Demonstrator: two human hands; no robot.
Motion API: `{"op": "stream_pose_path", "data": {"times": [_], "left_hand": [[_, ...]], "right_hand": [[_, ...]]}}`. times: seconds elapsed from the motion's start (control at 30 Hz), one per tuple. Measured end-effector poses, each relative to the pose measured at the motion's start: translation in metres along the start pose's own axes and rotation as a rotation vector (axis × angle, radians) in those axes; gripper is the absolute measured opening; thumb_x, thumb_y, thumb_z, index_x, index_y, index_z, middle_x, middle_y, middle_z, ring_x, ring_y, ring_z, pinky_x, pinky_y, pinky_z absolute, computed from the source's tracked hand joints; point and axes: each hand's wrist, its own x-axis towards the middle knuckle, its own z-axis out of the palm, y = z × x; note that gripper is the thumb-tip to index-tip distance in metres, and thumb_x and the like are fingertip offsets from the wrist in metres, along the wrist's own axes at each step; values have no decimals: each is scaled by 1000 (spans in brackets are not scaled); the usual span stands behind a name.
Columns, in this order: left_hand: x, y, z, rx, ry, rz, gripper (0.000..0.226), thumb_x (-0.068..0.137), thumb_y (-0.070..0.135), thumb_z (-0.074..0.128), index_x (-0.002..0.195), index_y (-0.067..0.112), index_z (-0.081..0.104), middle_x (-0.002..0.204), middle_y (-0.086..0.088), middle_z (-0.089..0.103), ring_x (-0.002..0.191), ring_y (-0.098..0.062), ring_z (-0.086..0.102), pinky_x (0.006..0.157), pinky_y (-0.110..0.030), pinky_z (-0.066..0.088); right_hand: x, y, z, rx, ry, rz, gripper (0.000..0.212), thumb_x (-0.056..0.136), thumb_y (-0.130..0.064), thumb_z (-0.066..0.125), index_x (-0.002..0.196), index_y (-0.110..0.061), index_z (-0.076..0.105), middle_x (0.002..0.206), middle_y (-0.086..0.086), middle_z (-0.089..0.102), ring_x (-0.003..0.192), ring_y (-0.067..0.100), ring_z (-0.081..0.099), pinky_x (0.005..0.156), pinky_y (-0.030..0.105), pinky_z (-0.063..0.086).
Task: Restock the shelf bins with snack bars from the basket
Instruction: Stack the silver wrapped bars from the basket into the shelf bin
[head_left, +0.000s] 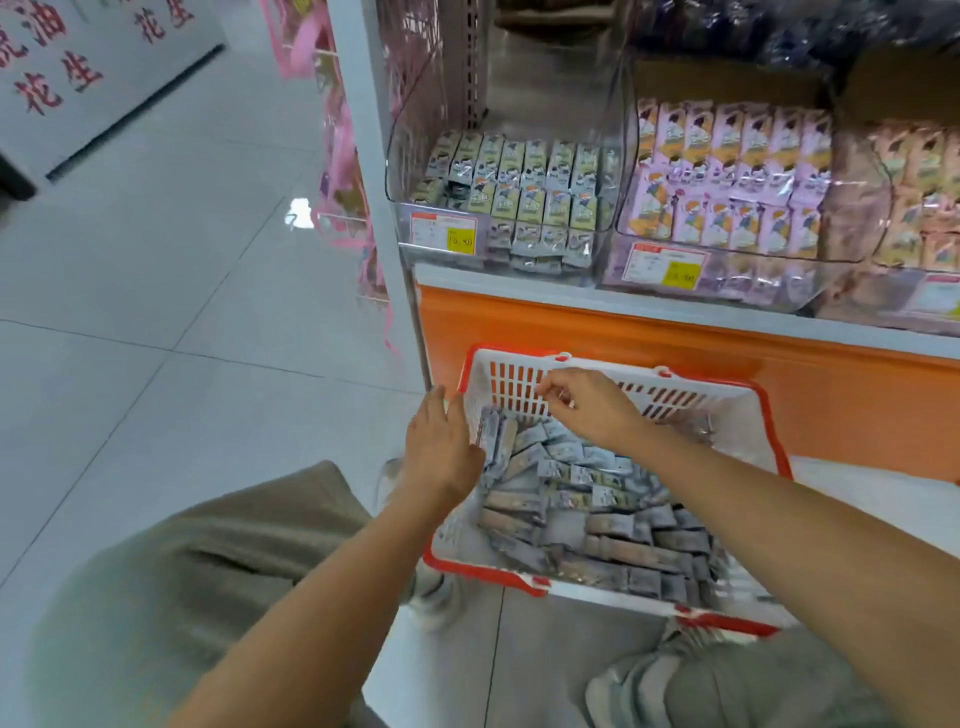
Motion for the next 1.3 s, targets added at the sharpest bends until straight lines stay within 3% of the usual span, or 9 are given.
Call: {"op": "stream_pose_path", "data": {"times": [0.1,0.23,0.5,0.8,0.87,0.97,1.13,1.23,1.3], "left_hand": [[-9,-3,32,0,-46,-82,77,95,34,54,153,10,11,160,-12,16,144,-30,22,117,-43,23],[-12,-11,63,-54,-22,-115,79,91,22,56,152,6,9,159,-15,14,141,-33,26,114,-43,28],[-10,-15,81,-53,103,-93,75,89,20,56,151,4,17,154,-19,24,133,-34,38,107,-42,41],[-11,-18,87,-18,115,-64,76,90,22,56,151,6,14,154,-18,23,131,-34,40,101,-45,47],[-11,-19,86,-20,108,-58,77,89,21,56,151,4,15,154,-19,22,131,-35,41,101,-44,47],[-11,-18,82,-28,74,-60,79,90,20,57,152,4,11,156,-19,18,134,-34,36,106,-44,43],[-17,-12,63,-14,55,-10,80,93,29,55,153,8,7,159,-14,11,144,-29,19,118,-37,19],[-21,0,44,-109,-14,92,72,95,38,53,152,12,18,154,-9,25,139,-24,26,114,-35,23],[-25,12,30,-377,-109,81,67,94,35,57,150,18,25,142,1,41,129,-16,39,108,-32,31]], "right_hand": [[-10,40,37,-39,-239,169,35,99,-18,53,134,-14,52,137,9,53,117,25,56,98,40,47],[-8,73,84,-146,-400,253,49,101,-25,48,148,-15,36,152,10,38,126,30,50,102,43,44],[22,105,142,-409,-343,249,49,94,-32,60,135,-12,44,132,12,51,114,29,54,80,34,47],[32,117,166,-634,-224,169,51,87,-29,68,129,-10,47,130,10,48,124,25,44,91,37,46],[31,115,160,-556,-186,143,45,88,-32,66,123,-9,51,123,12,55,115,27,51,83,38,48],[31,99,135,-257,-122,170,34,89,-33,65,109,-9,53,97,12,66,80,25,59,61,31,44],[27,63,83,249,-26,191,37,93,-26,64,123,-17,46,76,7,65,65,21,61,66,39,50],[25,40,52,626,-6,265,35,94,-22,62,126,-20,47,97,8,68,69,19,69,74,38,59],[19,27,33,794,-3,313,26,94,-22,62,115,-12,51,102,14,68,64,18,70,60,29,58]]}}
